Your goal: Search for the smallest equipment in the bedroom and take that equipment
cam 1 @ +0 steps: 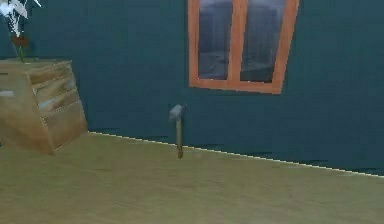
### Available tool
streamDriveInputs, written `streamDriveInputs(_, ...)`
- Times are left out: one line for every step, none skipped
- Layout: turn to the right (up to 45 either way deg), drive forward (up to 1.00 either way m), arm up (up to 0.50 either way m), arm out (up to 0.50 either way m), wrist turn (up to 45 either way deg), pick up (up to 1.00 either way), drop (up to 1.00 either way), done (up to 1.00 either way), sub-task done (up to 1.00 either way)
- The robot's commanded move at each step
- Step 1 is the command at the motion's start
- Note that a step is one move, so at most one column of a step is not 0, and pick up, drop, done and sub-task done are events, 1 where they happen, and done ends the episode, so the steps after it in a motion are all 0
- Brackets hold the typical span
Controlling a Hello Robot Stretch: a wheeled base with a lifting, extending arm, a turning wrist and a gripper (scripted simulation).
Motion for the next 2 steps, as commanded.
streamDriveInputs(33.0, 0.00, 0.00, 0.00, 0.0, 0.00, 0.00, 0.00, 0.00)
streamDriveInputs(0.0, 0.60, 0.00, 0.00, 0.0, 0.00, 0.00, 0.00, 0.00)
